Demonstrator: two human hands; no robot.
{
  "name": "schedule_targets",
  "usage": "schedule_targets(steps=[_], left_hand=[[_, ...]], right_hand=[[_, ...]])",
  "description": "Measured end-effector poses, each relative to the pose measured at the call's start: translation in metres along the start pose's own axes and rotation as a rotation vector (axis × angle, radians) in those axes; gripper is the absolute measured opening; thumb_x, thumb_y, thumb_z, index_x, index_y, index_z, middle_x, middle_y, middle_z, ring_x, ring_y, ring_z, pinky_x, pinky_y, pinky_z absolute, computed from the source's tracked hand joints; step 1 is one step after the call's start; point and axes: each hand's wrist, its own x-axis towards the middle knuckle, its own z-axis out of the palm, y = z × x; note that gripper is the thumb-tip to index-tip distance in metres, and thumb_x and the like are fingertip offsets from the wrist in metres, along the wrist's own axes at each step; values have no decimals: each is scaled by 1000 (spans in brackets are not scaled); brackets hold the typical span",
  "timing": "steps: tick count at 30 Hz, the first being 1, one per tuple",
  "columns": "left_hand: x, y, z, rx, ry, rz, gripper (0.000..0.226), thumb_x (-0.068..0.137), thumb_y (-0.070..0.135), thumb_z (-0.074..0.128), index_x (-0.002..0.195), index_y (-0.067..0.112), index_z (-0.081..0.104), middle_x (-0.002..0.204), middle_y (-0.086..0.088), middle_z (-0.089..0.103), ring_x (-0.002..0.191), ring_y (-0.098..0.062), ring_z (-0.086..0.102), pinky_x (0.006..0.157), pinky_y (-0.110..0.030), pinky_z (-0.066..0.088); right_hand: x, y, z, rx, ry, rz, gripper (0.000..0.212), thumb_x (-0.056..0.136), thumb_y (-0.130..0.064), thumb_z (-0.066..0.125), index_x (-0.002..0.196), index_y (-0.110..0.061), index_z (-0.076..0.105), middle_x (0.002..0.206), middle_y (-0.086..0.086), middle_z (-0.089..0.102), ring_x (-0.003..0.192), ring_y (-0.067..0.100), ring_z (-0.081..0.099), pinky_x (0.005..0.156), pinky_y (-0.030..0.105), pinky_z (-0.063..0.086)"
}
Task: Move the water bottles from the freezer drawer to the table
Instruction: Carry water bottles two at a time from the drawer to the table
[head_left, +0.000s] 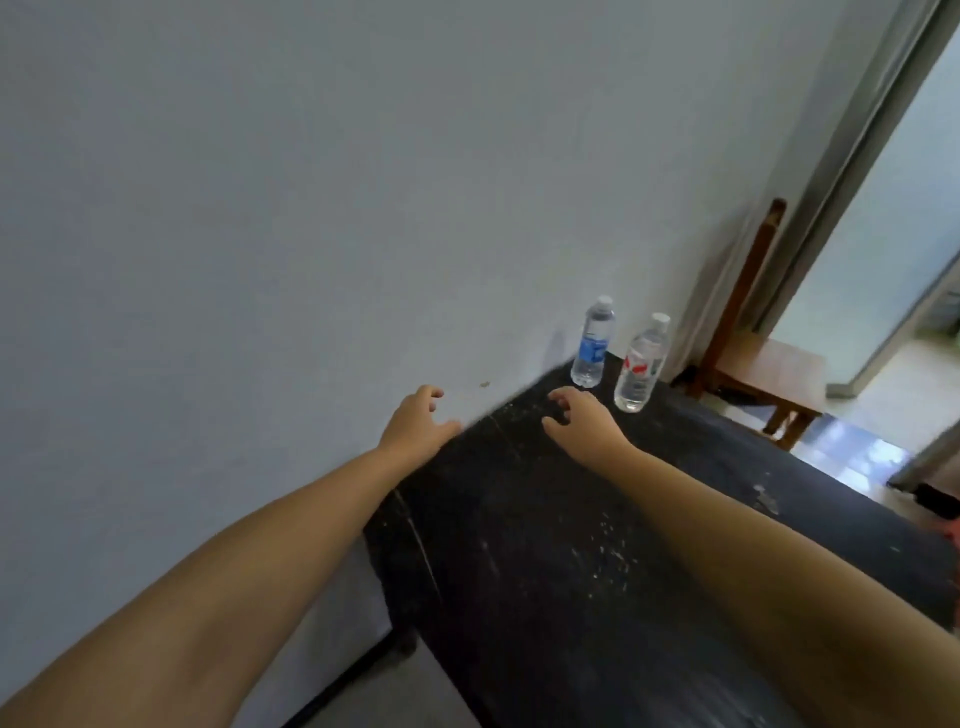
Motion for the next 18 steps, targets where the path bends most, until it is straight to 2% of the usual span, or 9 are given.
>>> schedule_targets(steps=[4, 9, 11, 14, 18], left_hand=[[-56, -50, -61, -13, 166, -109, 54, 88, 28, 63, 134, 11, 43, 133, -15, 50, 118, -27, 52, 95, -36, 43], [-139, -107, -123, -25, 334, -241, 55, 88, 29, 64, 135, 13, 41, 130, -13, 52, 115, -27, 54, 95, -37, 44], [-207, -145, -154, -11, 457, -327, 55, 88, 30, 64, 134, 13, 42, 129, -12, 52, 114, -27, 54, 96, -37, 45], [-251, -165, -169, -9, 477, -377, 53, 88, 31, 64, 134, 14, 42, 128, -11, 53, 114, -26, 54, 96, -37, 45], [-362, -206, -191, 10, 584, -498, 53, 89, 31, 63, 134, 14, 42, 127, -11, 53, 112, -25, 55, 92, -35, 45]], right_hand=[[-14, -71, 38, -64, -131, -231, 40, 93, -26, 56, 131, -13, 51, 137, 12, 48, 118, 28, 54, 103, 40, 44], [-46, -150, 91, -167, -246, -451, 36, 95, -30, 52, 128, -15, 53, 133, 8, 49, 110, 25, 58, 98, 37, 46], [-86, -198, 127, -194, -313, -579, 35, 95, -30, 52, 127, -15, 54, 132, 7, 49, 111, 24, 57, 98, 37, 46], [-111, -222, 149, -214, -324, -643, 35, 95, -30, 51, 126, -15, 55, 132, 8, 49, 112, 24, 57, 98, 37, 46], [-192, -267, 197, -201, -436, -767, 33, 95, -29, 51, 125, -14, 56, 132, 8, 49, 114, 24, 55, 98, 38, 46]])
